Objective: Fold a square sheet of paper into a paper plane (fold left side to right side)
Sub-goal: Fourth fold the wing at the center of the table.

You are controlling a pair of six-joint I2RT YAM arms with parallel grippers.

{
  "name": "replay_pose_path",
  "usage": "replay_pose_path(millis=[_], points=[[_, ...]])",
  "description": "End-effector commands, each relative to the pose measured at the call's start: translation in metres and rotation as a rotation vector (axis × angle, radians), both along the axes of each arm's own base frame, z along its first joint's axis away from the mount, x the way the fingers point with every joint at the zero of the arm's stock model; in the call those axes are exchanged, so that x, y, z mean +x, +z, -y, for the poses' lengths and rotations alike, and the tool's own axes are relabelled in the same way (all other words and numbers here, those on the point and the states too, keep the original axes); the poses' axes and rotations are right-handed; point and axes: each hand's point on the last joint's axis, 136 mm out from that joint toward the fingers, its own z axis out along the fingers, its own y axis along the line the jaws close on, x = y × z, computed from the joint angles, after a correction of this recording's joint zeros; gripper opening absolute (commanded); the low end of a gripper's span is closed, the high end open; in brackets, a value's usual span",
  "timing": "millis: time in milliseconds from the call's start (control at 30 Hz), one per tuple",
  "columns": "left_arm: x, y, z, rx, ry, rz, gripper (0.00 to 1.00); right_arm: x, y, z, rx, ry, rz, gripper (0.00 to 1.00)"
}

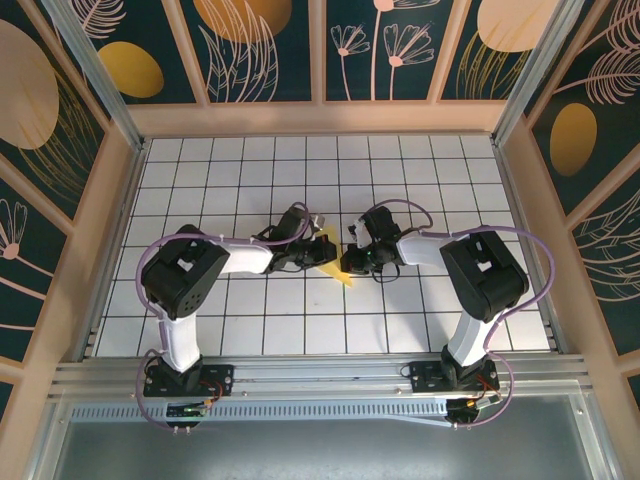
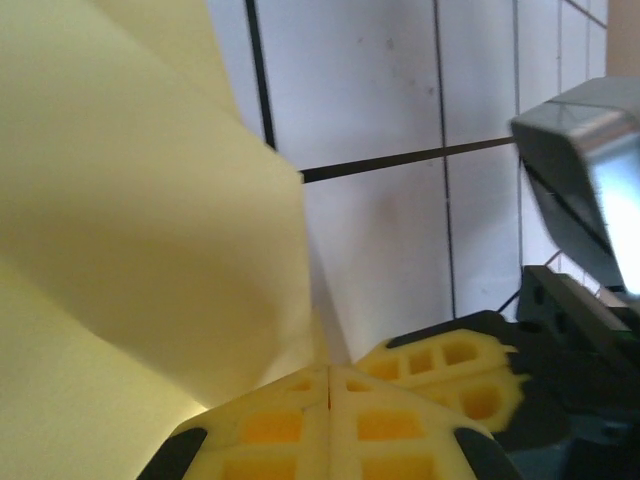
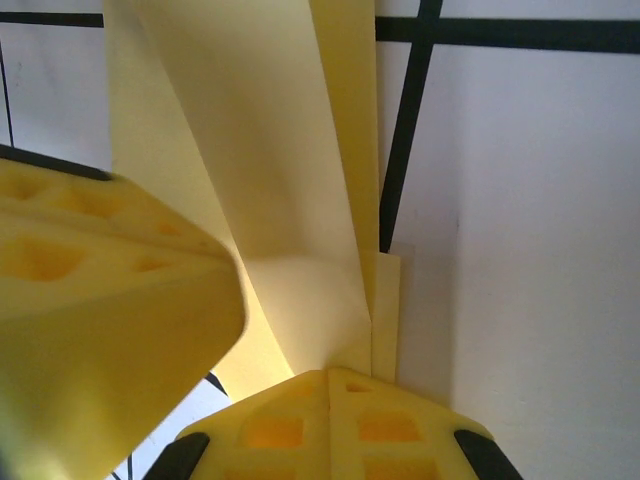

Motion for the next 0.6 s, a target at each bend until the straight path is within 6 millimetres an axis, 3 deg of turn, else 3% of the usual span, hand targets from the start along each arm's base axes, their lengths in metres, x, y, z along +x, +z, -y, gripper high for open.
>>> replay_pose_path(millis=[0, 200, 567], points=[[0.007, -0.007, 0.001, 0.02, 0.008, 0.001, 0.03, -0.035, -0.067, 0.063, -0.345, -0.057, -0.132, 0.0], [0.021, -0.008, 0.003, 0.059, 0.021, 0.028, 0.03, -0.038, -0.069, 0.068, -0.37, -0.048, -0.137, 0.0], [0.025, -0.027, -0.005, 0.14, 0.046, 0.005, 0.03, -0.041, -0.072, 0.073, -0.397, -0.043, -0.144, 0.0]])
